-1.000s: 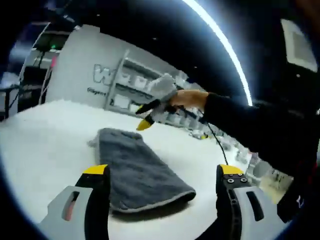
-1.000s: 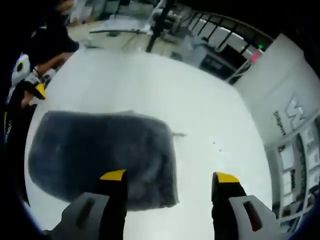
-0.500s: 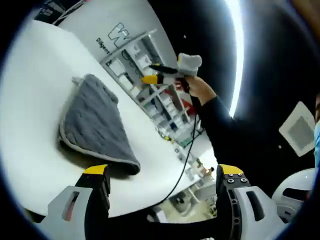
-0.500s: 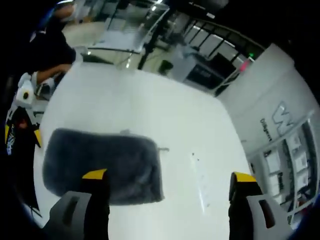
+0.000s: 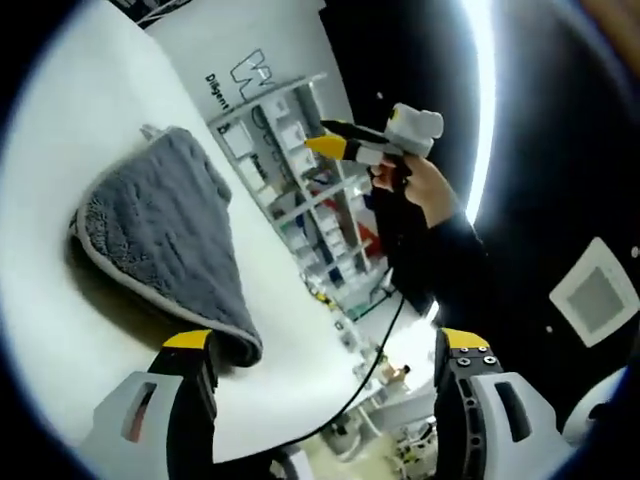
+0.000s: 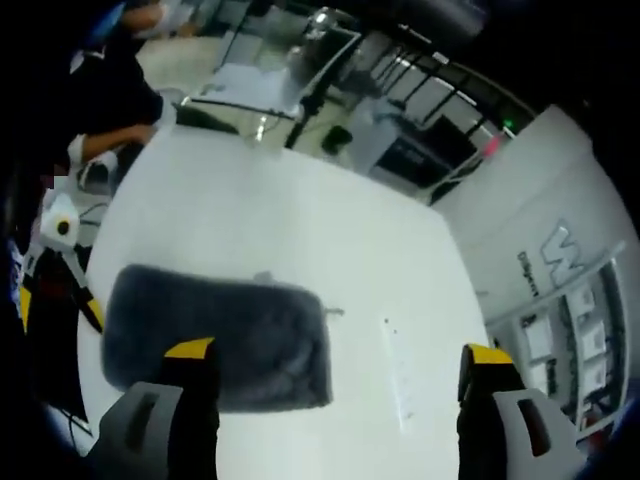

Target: Open the folded towel by lifting each exposed corner and separating the folded layers until the towel lies flat within the target outline without major curled edges

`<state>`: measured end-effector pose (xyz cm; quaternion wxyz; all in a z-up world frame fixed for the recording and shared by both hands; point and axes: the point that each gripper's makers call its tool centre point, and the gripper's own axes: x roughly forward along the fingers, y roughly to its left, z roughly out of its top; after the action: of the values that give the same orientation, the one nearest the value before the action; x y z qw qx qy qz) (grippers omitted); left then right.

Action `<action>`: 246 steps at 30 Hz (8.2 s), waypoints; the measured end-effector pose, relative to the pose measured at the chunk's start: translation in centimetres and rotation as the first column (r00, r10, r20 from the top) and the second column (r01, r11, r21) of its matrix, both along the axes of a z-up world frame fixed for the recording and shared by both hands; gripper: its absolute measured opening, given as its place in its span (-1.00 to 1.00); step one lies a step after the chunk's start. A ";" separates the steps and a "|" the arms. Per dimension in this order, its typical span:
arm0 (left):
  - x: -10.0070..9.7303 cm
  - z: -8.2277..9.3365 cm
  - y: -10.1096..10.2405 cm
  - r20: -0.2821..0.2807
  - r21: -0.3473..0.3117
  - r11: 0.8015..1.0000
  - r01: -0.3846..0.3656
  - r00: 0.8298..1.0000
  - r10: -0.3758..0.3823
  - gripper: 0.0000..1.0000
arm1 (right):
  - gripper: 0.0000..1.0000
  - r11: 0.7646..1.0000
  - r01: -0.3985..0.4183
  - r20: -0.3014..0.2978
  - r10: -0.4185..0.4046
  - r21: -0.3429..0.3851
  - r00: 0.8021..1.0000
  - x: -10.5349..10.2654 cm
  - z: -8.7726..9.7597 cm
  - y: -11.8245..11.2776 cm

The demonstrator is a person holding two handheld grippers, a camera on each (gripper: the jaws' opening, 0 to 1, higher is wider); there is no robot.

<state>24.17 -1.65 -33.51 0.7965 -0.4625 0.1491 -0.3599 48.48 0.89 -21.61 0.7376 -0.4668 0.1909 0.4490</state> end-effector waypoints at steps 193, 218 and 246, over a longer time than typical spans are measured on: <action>6.6 4.2 -3.6 0.275 0.323 0.942 -0.088 0.962 -0.004 -0.96 | -0.99 0.943 -0.283 -0.066 0.275 -0.175 0.959 5.5 -9.4 -0.6; 6.1 4.4 -8.9 0.298 0.361 0.931 -0.050 0.952 -0.064 -0.96 | -0.99 0.966 -0.194 0.036 0.203 -0.171 0.979 4.1 -9.2 -6.5; 6.9 2.4 -14.1 0.306 0.443 0.897 -0.011 0.942 -0.139 -0.95 | -0.96 0.980 -0.116 0.106 0.134 -0.159 0.985 5.7 -9.4 -12.5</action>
<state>31.11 -15.79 -31.13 0.8810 -0.1995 0.1063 -0.4156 54.15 -11.60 -31.03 0.6799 -0.5581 0.1516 0.4508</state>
